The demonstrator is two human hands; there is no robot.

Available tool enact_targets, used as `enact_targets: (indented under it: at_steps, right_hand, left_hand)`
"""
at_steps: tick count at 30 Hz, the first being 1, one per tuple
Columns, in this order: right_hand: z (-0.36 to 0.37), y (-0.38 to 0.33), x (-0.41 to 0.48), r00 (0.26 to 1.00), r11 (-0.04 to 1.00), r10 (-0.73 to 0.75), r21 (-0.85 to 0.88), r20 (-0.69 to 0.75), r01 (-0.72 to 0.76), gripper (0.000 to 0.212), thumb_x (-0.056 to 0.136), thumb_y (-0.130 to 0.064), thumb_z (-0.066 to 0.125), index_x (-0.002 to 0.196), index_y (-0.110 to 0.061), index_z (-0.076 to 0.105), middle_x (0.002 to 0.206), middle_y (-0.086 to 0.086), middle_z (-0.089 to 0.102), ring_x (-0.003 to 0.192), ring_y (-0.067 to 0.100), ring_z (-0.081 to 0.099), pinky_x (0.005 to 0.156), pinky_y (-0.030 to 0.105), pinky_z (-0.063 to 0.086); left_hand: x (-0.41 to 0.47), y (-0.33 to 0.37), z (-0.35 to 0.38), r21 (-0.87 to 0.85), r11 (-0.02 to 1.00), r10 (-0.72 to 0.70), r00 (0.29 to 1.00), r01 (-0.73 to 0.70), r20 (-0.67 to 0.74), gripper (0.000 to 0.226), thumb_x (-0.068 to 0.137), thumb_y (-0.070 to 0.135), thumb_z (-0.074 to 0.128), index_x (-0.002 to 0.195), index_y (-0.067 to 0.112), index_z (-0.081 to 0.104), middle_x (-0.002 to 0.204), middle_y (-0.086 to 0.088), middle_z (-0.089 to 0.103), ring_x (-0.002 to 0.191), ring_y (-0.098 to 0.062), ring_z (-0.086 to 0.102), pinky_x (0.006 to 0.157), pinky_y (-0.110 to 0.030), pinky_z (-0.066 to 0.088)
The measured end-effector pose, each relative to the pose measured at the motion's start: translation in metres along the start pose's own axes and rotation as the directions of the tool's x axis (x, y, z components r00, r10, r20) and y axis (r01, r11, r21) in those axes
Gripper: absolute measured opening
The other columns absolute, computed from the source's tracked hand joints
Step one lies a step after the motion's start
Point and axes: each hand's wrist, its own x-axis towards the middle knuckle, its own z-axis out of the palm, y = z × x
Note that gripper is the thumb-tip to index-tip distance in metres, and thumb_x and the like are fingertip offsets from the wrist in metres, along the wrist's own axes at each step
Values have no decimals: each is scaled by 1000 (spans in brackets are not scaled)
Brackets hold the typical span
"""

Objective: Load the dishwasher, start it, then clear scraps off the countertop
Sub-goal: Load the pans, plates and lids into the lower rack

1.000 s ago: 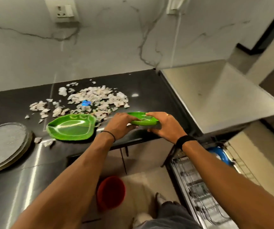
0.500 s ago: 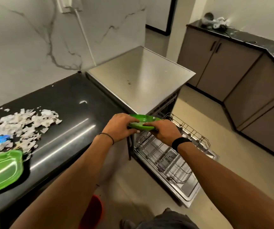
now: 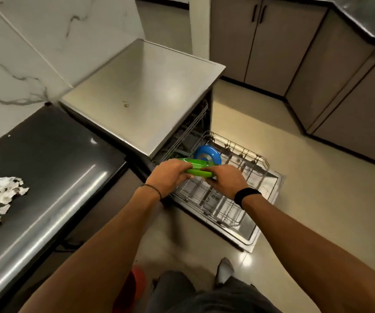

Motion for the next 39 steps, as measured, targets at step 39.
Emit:
enact_targets:
  at_steps: [39]
  right_hand:
    - [400, 222, 273, 938, 863, 330, 369, 106, -346, 26, 96, -15, 55, 119, -24, 64, 100, 7, 71, 90, 29, 66, 80, 44, 53]
  left_hand:
    - [250, -301, 407, 70, 997, 7, 983, -20, 185, 33, 86, -10, 59, 118, -1, 62, 125, -22, 58, 130, -40, 49, 109, -49, 44]
